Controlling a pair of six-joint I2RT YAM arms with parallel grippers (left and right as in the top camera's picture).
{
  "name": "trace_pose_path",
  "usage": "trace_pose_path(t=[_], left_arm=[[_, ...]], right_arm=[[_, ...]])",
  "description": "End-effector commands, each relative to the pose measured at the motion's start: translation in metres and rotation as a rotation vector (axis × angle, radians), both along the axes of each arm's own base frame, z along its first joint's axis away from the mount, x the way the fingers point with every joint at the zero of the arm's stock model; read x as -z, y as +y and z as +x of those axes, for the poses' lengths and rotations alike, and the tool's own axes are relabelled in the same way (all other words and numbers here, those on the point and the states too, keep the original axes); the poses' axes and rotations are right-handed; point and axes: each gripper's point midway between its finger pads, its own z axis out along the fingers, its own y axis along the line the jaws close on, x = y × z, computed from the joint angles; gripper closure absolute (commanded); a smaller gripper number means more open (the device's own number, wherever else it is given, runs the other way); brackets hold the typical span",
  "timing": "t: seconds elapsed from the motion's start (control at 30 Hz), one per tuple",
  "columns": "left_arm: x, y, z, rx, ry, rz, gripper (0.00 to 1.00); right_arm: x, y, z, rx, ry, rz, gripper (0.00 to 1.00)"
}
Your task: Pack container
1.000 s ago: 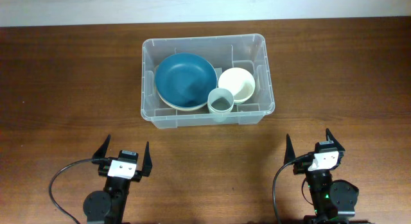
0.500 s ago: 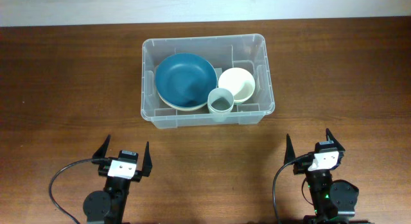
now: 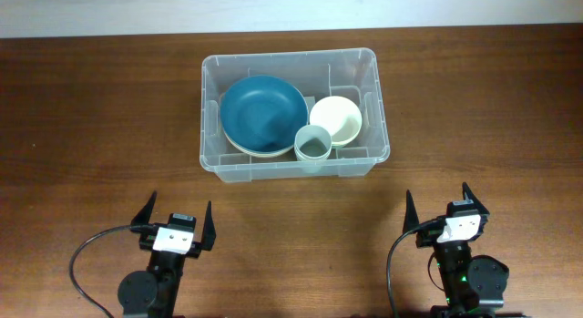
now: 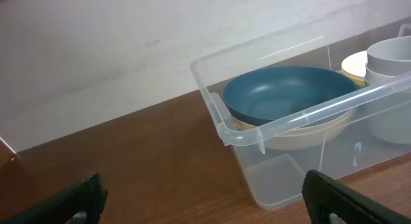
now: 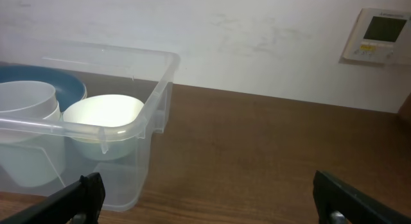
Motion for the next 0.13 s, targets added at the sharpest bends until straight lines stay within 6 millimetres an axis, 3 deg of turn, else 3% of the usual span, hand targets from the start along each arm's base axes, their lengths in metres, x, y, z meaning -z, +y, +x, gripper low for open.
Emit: trace_pose_path(t=[0.0,0.1], left_arm=[[0.0015,-0.0002,-0.0002,0.004,-0.001,0.007,0.0],[0.0015,-0.0002,-0.0002,0.004,-0.001,0.007,0.0]], right_arm=[[0.0022,0.0011,-0.0003,-0.002,0.003,-0.006,0.01],[0.0022,0.0011,-0.0003,-0.002,0.003,-0.006,0.01]])
